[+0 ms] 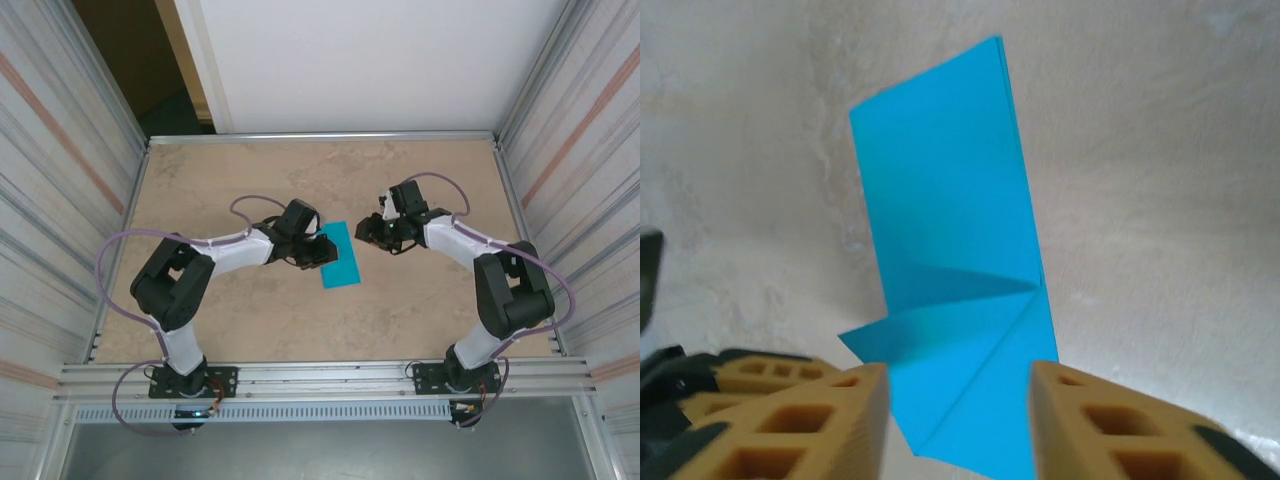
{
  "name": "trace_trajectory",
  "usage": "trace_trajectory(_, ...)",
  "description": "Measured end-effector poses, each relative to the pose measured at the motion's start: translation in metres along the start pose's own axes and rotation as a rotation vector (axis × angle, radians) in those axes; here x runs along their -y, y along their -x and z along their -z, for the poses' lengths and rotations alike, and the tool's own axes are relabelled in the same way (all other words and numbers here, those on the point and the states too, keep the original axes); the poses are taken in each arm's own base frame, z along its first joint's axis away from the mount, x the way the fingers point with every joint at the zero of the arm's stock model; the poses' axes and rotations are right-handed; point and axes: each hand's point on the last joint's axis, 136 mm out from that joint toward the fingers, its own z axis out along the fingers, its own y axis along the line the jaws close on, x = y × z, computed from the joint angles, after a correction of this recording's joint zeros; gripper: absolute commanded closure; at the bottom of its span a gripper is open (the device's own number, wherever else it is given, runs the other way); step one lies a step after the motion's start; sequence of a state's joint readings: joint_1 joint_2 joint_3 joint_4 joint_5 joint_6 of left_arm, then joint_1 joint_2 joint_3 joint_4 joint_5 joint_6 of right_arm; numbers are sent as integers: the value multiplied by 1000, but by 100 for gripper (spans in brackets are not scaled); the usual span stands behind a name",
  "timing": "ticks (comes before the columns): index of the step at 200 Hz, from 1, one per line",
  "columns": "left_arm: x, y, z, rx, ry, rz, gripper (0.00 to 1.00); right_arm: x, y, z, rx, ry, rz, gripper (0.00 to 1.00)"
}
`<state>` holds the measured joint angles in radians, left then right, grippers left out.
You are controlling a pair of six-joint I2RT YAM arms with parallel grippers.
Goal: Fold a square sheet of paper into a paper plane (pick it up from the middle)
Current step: Pick up the paper from the center of the table.
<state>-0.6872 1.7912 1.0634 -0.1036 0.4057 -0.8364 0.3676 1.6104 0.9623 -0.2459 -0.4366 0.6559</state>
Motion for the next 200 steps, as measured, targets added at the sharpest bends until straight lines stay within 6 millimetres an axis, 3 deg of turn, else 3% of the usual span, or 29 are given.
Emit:
trace_trajectory(25, -5, 3, -3, 13, 21, 6, 84, 6, -16, -7, -26, -28, -31, 52)
trace_trajectory(48, -15, 6, -9, 16, 45, 20, 85, -3, -24, -15, -42, -17, -32, 54)
trace_trajectory(107, -44, 18, -23, 18, 88, 74, 86, -5, -28, -34, -56, -3, -77, 58)
trace_trajectory(200, -50, 19, -25, 40, 80, 116, 86, 2, -34, -57, -96, 24, -203, 55)
